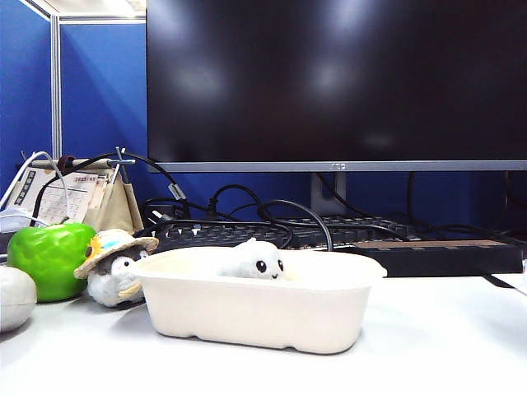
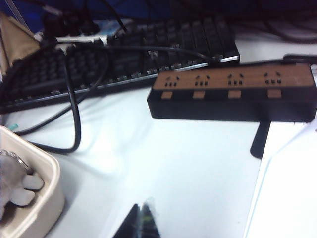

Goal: Identity fluffy octopus among items on the table, put them into the paper lunch box.

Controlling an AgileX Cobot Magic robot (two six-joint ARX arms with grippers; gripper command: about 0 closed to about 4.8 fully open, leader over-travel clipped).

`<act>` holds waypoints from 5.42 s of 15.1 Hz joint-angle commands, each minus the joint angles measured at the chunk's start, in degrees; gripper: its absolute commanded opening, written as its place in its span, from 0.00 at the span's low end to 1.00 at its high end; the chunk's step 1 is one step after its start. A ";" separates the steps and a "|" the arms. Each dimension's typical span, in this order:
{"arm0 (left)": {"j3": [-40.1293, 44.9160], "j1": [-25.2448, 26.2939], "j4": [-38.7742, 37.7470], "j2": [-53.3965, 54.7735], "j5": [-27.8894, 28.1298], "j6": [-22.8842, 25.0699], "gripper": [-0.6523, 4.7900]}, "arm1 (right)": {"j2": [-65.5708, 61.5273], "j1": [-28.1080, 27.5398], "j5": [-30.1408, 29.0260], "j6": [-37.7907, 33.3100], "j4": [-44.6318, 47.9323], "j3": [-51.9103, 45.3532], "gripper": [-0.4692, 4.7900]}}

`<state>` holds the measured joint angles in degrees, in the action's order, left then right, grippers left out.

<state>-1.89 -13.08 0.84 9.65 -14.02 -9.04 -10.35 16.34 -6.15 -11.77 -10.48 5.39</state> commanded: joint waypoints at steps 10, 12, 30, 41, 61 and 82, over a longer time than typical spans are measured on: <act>1.46 0.02 -7.21 0.02 0.11 0.72 0.11 | -0.02 -0.02 0.11 0.28 1.33 -5.01 0.09; 1.46 0.00 -9.40 0.02 0.15 1.14 0.11 | -0.09 -0.02 0.15 1.31 0.37 -4.98 0.09; 1.44 0.04 -10.01 -2.40 2.23 1.11 0.11 | 4.48 -0.04 0.48 1.51 0.48 -4.96 0.09; 1.36 13.57 -8.52 -9.49 1.79 1.11 0.11 | 10.27 -13.46 0.04 1.51 1.25 -4.72 0.09; 1.38 19.91 -8.52 -9.49 1.79 1.09 0.11 | 10.27 -18.75 0.04 1.51 1.25 -4.72 0.09; 1.38 19.91 -8.50 -9.49 1.79 1.11 0.11 | 10.27 -18.75 0.02 1.51 1.25 -4.72 0.09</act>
<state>-0.51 6.74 -7.88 0.32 -11.97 -8.38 -0.21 -2.46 -6.04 -10.44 -9.56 0.54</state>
